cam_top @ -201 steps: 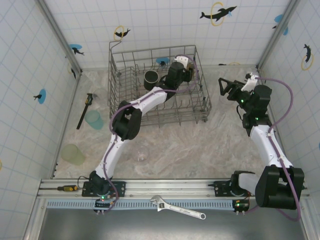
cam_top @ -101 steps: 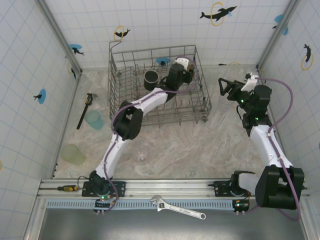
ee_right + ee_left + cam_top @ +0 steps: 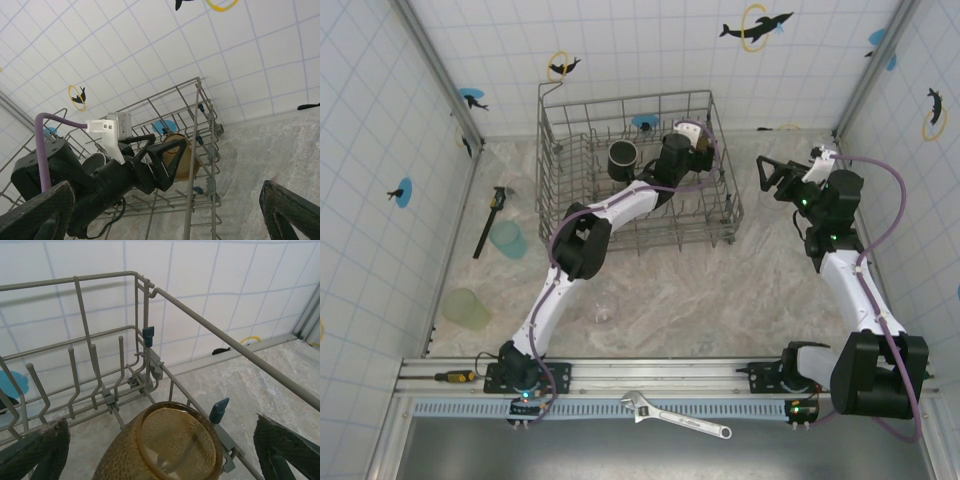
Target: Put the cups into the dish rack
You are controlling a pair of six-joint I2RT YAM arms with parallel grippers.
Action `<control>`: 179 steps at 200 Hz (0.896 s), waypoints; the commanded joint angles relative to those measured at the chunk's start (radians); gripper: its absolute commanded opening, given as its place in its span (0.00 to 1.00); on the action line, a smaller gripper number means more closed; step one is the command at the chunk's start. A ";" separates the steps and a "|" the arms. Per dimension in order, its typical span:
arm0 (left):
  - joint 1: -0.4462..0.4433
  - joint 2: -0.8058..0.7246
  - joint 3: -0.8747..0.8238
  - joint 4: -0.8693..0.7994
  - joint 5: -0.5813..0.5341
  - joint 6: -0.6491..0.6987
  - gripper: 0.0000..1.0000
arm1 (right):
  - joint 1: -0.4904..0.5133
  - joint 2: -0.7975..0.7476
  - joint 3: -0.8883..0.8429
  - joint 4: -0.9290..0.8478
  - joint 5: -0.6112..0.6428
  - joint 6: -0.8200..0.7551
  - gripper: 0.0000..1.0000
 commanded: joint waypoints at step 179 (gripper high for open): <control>-0.024 -0.800 -0.666 0.111 -0.041 -0.072 0.97 | 0.090 -0.065 0.062 -0.301 0.069 -0.047 1.00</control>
